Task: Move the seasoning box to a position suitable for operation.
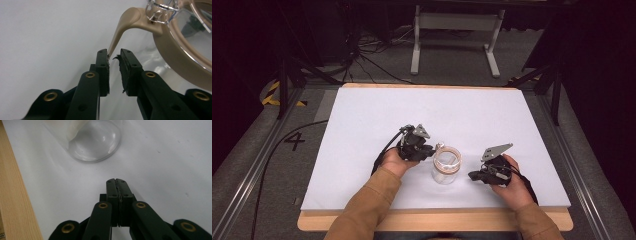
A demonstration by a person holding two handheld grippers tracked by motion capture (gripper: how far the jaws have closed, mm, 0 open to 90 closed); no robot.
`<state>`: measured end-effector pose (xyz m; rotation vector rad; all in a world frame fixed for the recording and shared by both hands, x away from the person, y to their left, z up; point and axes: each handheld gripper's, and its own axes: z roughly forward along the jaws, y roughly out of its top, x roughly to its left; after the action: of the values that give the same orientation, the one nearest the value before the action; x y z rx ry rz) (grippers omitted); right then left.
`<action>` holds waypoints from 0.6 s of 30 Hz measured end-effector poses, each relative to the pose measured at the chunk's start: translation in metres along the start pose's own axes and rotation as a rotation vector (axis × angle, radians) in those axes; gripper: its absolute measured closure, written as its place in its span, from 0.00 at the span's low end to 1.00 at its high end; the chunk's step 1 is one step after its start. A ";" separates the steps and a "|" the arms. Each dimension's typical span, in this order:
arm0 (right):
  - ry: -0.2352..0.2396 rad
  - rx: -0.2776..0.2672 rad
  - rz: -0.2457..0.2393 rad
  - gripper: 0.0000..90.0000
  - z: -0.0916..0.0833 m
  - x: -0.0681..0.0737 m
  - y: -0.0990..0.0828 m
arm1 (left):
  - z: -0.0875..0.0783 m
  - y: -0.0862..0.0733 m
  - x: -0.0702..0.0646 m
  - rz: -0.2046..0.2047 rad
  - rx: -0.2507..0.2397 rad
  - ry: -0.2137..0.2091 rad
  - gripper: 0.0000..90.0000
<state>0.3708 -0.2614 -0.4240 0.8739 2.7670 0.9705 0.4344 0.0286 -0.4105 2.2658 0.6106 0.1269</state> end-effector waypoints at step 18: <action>-0.019 -0.014 0.022 1.00 -0.011 0.005 -0.013 | 0.012 0.010 0.005 0.050 -0.005 -0.016 0.95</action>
<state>0.3577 -0.2732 -0.4221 0.9083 2.7370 0.9781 0.4460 0.0171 -0.4117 2.2760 0.5450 0.1351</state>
